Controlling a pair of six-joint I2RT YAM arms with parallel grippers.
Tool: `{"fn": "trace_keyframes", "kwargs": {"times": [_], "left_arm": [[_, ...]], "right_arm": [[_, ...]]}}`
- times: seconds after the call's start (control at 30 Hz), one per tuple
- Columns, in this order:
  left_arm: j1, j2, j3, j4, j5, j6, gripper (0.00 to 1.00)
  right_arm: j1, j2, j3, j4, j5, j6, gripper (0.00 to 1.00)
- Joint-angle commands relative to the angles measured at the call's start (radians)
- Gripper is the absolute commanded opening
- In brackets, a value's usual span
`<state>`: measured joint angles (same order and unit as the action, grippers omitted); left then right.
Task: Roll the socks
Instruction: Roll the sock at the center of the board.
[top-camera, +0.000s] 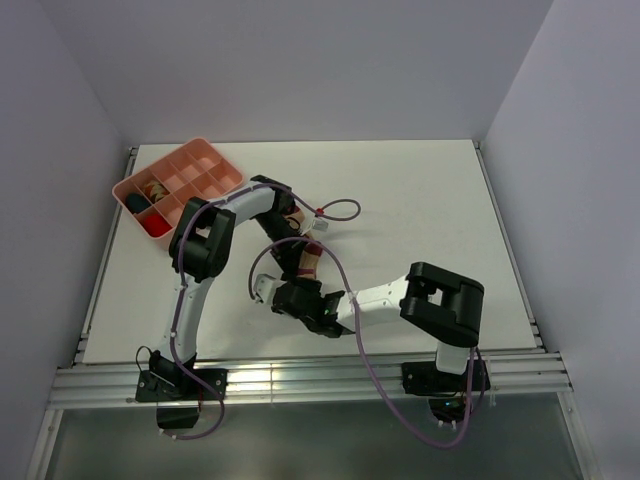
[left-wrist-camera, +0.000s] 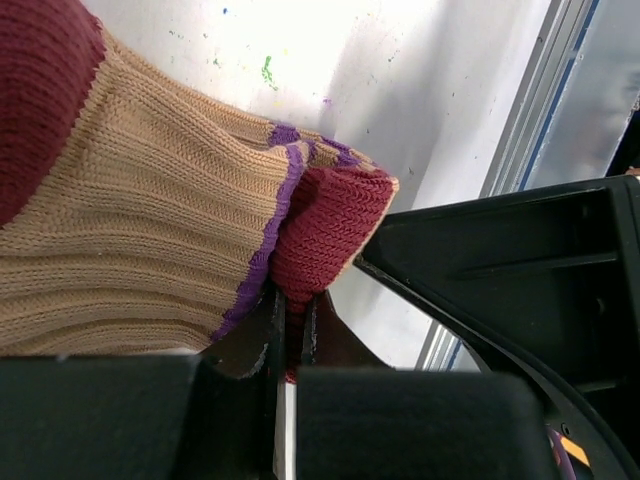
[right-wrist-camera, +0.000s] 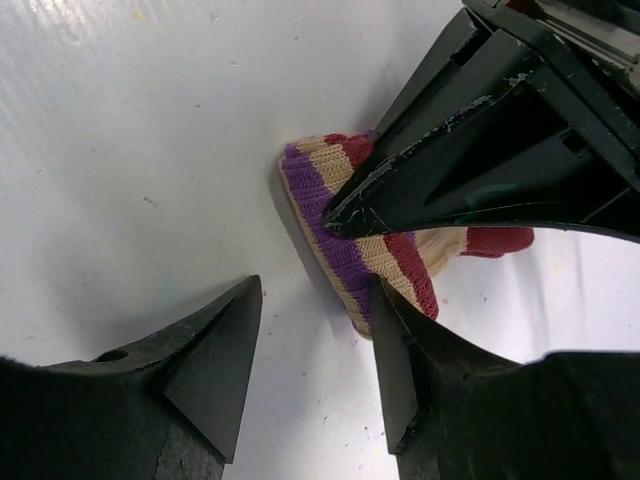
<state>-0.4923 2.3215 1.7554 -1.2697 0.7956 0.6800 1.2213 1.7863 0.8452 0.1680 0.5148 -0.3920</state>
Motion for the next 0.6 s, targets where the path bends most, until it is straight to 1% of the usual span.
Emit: {"fn": "trace_keyframes", "kwargs": {"times": [0.0,0.1,0.33,0.5,0.57], "left_arm": [[0.004,0.047,0.001,0.01,-0.098,0.049,0.01],[0.004,0.045,0.0,0.013,-0.099,0.047,0.01],[0.006,0.027,-0.016,0.013,-0.122,0.047,0.01],[0.012,0.024,-0.016,0.01,-0.128,0.052,0.01],[0.014,0.026,-0.019,0.01,-0.127,0.056,0.01]], "right_arm": [[-0.011,0.045,0.021,0.005,0.019,-0.004,0.55],[-0.023,0.045,0.023,-0.007,0.025,-0.002,0.55],[-0.036,0.056,0.063,-0.1,0.008,0.019,0.52],[-0.043,0.079,0.092,-0.134,0.013,0.016,0.48],[-0.046,0.096,0.103,-0.15,0.011,0.015,0.43]]}}
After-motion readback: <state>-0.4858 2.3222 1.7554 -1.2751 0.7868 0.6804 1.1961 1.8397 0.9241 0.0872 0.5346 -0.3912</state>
